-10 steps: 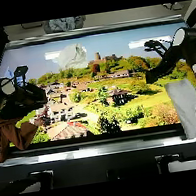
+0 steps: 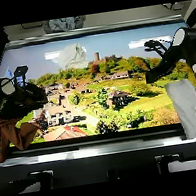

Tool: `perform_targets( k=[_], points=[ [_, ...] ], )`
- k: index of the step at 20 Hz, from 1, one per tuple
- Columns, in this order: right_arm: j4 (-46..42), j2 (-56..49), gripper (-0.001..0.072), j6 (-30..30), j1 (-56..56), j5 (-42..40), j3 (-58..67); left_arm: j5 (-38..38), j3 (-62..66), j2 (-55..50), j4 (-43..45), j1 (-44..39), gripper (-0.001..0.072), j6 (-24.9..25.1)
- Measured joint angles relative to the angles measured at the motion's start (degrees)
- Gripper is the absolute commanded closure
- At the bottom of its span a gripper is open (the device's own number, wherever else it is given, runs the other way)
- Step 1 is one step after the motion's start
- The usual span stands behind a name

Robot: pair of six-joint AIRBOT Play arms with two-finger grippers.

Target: Fold the shirts.

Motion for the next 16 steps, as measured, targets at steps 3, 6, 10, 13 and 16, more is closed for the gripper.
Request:
perform_targets(
  k=[3, 6, 10, 13, 16],
  points=[
    [0.00, 0.00, 0.0025, 0.00, 0.00, 0.00, 0.00, -0.02, 0.00, 0.00, 0.00, 0.00, -0.0013, 0.00],
    [-0.02, 0.00, 0.0025, 0.00, 0.00, 0.00, 0.00, 0.00, 0.00, 0.00, -0.02, 0.00, -0.0013, 0.00],
    [-0.02, 0.00, 0.0025, 0.00, 0.00, 0.00, 0.00, 4.57, 0.00, -0.15, -0.07, -0.04, -0.0013, -0.68],
    [0.00, 0.00, 0.0025, 0.00, 0.00, 0.00, 0.00, 12.59, 0.00, -0.42, -0.33, -0.11, -0.0013, -0.92],
    [-0.02, 0.00, 0.0025, -0.02, 0.00, 0.00, 0.00, 22.99, 1.49, -2.19, -0.66, 0.24, -0.0013, -1.01]
  ],
)
